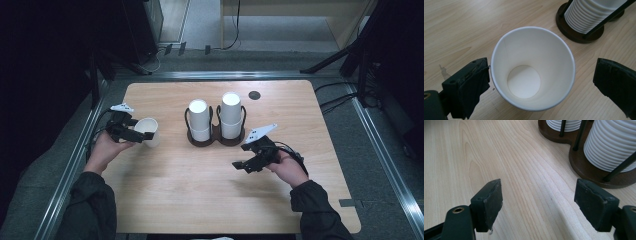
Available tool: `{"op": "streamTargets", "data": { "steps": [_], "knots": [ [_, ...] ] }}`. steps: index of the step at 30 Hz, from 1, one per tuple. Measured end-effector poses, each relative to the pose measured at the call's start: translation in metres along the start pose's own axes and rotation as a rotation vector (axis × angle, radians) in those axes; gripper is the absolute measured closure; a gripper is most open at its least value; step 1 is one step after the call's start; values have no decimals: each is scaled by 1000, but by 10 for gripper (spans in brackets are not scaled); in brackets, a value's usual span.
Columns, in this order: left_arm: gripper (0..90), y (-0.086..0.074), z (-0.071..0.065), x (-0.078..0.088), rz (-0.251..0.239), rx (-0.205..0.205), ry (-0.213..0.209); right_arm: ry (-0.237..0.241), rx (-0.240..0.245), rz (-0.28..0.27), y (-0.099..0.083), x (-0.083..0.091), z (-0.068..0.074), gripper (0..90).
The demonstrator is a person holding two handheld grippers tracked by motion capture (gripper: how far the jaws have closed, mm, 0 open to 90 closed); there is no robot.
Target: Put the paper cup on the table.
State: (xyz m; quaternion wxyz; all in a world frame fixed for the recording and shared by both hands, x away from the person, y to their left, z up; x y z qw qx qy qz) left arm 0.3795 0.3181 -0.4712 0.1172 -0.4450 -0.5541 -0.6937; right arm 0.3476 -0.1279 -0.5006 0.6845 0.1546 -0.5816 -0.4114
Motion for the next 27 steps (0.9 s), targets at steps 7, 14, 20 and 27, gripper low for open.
{"op": "streamTargets", "data": {
  "steps": [7, 14, 20, 27],
  "knots": [
    [10, 4, 1, 10, -14, 17, 18, -1, 3, 2, 0, 0, 0, 229],
    [11, 10, -5, 18, -19, 3, 10, -2, 4, -1, 0, 2, -1, 229],
    [11, 16, -13, 24, -3, -15, 18, 1, 3, 1, 0, 1, -1, 229],
    [11, 22, -25, 27, -4, -42, -4, 4, 6, 7, -1, 1, 1, 229]
  ]
}}
Point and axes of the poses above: each handheld gripper's, and its own axes: x roughly backward along the jaws, y roughly out of its top, z roughly to its left, the point moved 1 cm from there along -x, roughly forward along the jaws, and after that the axes turned 11 degrees about y, right-handed, at the moved point
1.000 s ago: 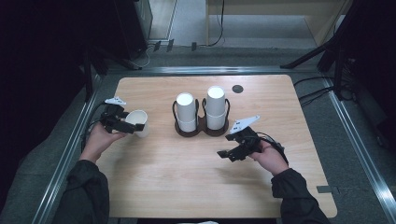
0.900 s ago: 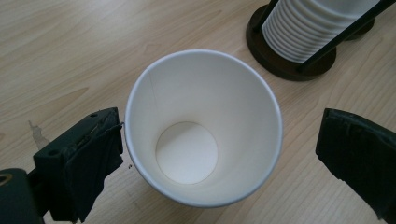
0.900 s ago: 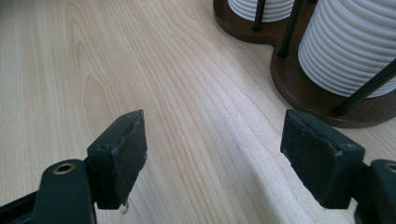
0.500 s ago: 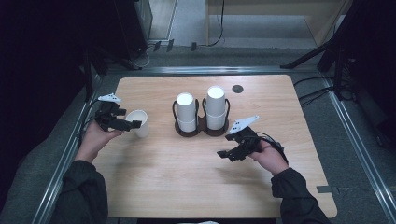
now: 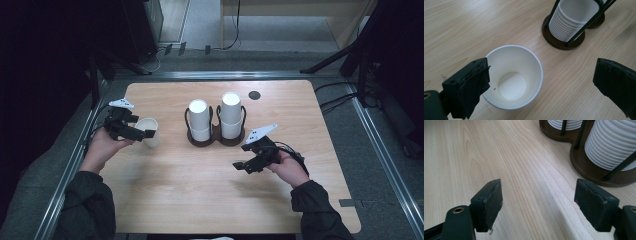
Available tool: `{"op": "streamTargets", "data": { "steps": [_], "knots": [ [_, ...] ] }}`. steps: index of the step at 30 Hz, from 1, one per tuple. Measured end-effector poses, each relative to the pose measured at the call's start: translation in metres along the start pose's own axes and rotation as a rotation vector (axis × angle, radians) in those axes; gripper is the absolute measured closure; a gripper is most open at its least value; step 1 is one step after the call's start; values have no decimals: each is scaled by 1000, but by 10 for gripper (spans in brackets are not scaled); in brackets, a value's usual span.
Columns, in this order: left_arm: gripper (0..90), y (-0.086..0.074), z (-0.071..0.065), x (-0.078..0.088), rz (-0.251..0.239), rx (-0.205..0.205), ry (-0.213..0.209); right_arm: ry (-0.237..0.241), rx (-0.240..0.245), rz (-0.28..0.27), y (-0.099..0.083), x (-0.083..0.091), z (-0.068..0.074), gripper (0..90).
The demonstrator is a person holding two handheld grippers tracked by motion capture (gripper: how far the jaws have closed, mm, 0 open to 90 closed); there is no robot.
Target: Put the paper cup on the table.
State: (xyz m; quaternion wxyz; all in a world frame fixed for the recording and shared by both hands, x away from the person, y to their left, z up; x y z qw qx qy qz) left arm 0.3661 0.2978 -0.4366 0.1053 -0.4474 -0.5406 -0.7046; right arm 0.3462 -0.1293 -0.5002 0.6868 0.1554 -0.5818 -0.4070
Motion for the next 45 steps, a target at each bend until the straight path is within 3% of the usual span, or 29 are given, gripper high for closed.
{"op": "streamTargets", "data": {
  "steps": [22, 25, 34, 45],
  "knots": [
    [12, 5, -47, -9, 14, -83, -51, 9, 4, -2, 1, 1, 0, 229],
    [12, 4, -52, -11, 18, -101, -35, 7, 2, -5, 2, 2, 0, 229],
    [12, -1, -63, -16, 21, -101, -55, 2, 2, -13, 1, 5, -1, 229],
    [12, 0, -87, -25, 35, -135, -101, 1, 6, -18, 1, 7, 0, 229]
  ]
}}
Point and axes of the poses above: each handheld gripper's, and its own axes: x roughly backward along the jaws, y roughly out of its top, z roughly to its left, the point moved 1 cm from there along -x, roughly forward along the jaws, and after that the axes turned 11 degrees about y, right-handed, at the moved point
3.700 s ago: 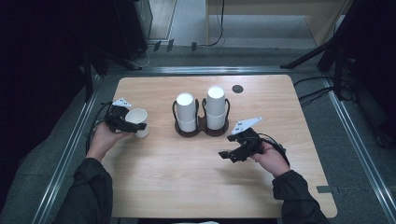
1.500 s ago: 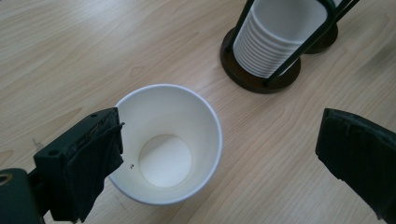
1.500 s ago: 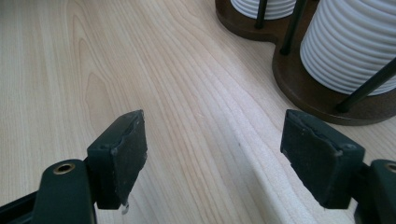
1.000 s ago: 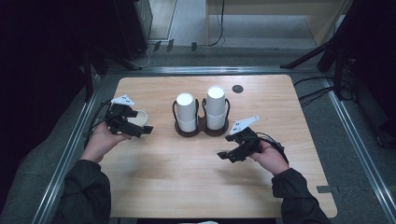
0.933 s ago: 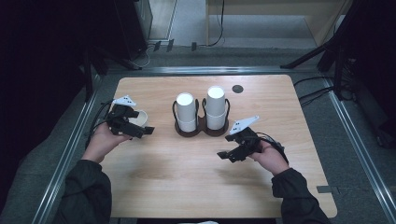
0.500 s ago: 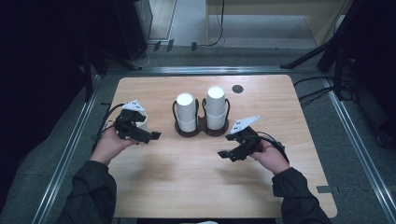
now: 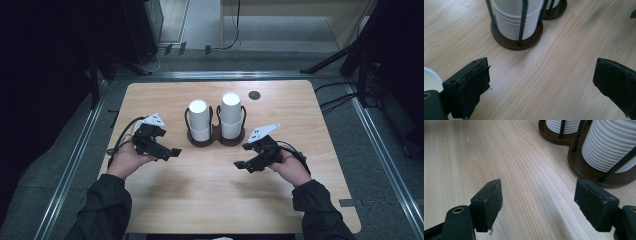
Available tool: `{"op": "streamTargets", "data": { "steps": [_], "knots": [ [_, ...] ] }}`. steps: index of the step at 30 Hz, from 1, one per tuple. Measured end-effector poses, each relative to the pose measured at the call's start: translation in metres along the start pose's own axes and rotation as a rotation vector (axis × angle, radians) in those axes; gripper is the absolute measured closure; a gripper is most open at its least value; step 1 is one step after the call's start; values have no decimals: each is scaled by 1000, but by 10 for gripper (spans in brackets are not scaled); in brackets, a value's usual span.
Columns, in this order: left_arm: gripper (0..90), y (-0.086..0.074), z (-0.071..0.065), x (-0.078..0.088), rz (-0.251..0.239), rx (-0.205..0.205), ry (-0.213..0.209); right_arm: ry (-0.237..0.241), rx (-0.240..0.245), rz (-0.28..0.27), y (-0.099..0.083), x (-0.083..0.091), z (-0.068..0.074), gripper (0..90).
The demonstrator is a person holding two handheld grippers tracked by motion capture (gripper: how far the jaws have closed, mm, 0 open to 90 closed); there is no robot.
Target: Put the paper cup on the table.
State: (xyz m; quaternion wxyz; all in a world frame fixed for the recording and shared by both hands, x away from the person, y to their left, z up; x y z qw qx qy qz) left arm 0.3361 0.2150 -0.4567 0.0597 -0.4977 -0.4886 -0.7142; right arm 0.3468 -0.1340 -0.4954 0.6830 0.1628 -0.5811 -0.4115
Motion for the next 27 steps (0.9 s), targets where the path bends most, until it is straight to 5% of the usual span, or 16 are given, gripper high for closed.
{"op": "streamTargets", "data": {
  "steps": [9, 27],
  "knots": [
    [12, -1, -15, -5, -12, 8, -69, 6, -2, 5, -1, -1, 3, 229],
    [12, 0, -45, -33, -32, -33, -41, 10, -36, -18, -3, -3, 5, 228]
  ]
}}
Point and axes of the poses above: each handheld gripper's, and its own axes: x roughly backward along the jaws, y roughly out of its top, z roughly to its left, the point moved 1 cm from there along -x, roughly forward along the jaws, and after that the axes turned 11 degrees about y, right-handed, at the moved point
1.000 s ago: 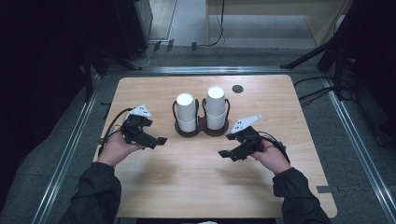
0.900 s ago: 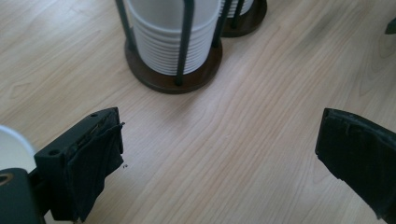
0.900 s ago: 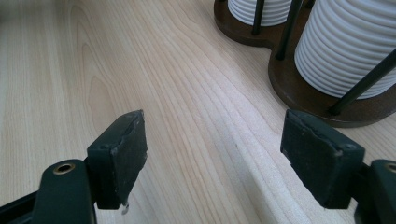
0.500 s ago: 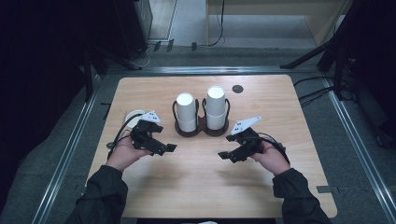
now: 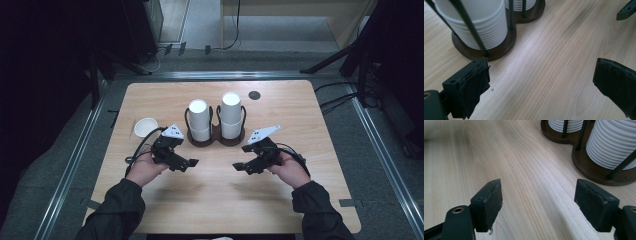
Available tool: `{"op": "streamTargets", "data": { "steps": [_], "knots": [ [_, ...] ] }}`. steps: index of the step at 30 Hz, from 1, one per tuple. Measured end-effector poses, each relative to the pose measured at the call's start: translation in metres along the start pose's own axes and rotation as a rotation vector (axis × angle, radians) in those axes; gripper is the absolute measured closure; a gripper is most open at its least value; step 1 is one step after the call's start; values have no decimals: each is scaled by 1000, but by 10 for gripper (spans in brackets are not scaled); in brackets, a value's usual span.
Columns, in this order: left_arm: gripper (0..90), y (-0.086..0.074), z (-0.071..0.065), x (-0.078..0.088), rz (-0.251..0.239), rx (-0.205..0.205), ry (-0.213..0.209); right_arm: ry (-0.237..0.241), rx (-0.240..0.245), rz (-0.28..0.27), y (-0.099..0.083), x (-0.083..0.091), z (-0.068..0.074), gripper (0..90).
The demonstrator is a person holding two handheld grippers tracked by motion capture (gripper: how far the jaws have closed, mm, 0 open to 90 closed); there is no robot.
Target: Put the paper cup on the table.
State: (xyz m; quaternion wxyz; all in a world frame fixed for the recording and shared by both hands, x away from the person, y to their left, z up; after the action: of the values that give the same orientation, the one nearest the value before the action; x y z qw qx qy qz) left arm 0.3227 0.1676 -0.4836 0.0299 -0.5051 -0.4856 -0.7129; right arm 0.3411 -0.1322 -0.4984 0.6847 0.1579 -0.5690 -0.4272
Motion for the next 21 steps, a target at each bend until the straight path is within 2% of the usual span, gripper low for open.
{"op": "streamTargets", "data": {
  "steps": [3, 7, 17, 20, 21],
  "knots": [
    [12, 1, -7, -6, 14, -28, 17, -3, 2, 3, 0, 0, 0, 227],
    [12, 2, -13, -14, 14, -30, 21, -5, 4, 9, -2, -1, 2, 228],
    [12, 6, -22, -31, 5, -22, -6, -13, -2, 22, -9, -1, 5, 228],
    [12, 8, -25, -35, 0, -36, -13, -17, -2, 25, -11, -1, 6, 227],
    [12, 8, -26, -36, -1, -52, -10, -17, -3, 26, -11, -2, 6, 228]
  ]
}}
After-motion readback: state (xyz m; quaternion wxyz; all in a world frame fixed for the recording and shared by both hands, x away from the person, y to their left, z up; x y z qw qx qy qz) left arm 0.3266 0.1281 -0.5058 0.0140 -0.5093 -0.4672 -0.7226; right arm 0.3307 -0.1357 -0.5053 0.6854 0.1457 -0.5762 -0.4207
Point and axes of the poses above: each handheld gripper's, and its own axes: x roughly backward along the jaws, y roughly out of its top, z roughly to its left, the point moved 1 cm from there along -x, roughly forward along the jaws, and after that the axes turned 11 degrees about y, right-handed, at the moved point
